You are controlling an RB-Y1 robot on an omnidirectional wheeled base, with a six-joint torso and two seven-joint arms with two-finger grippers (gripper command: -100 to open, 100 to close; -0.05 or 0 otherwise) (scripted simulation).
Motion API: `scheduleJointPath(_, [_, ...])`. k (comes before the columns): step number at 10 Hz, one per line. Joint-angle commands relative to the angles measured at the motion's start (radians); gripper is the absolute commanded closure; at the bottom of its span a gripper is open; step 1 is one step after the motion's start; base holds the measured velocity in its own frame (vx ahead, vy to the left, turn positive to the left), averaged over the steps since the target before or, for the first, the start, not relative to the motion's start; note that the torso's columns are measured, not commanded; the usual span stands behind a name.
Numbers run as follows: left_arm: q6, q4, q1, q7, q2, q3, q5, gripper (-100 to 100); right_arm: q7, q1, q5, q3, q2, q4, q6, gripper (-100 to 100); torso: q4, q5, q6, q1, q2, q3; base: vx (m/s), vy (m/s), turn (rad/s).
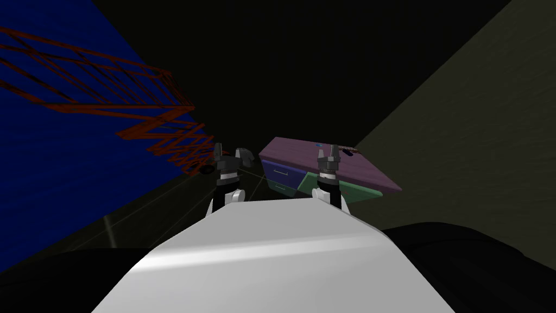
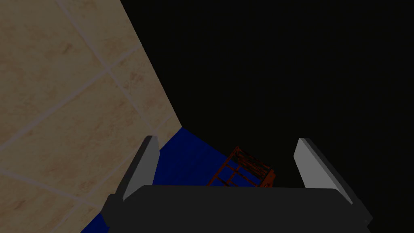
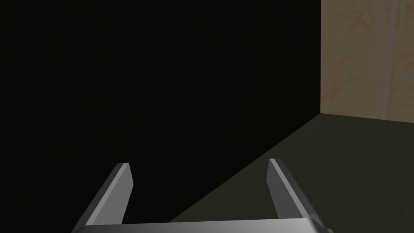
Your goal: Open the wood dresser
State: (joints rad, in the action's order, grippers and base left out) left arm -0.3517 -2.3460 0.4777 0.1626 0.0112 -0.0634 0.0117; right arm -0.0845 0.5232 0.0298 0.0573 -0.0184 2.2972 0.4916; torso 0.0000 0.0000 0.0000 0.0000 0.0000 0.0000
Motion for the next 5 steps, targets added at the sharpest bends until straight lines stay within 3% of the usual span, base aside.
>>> scheduleJointPath(1, [0.000, 0.000, 0.000, 0.000, 0.000, 0.000, 0.000, 0, 0.000, 0.000, 0.000, 0.000, 0.000, 0.000, 0.000, 0, 0.041, 0.000, 0.000, 0.000, 0.040, -0.082, 0.000, 0.000, 0.000])
scheduleJointPath(5, [0.000, 0.000, 0.000, 0.000, 0.000, 0.000, 0.000, 0, 0.000, 0.000, 0.000, 0.000, 0.000, 0.000, 0.000, 0, 0.322, 0.000, 0.000, 0.000, 0.322, -0.644, 0.000, 0.000, 0.000])
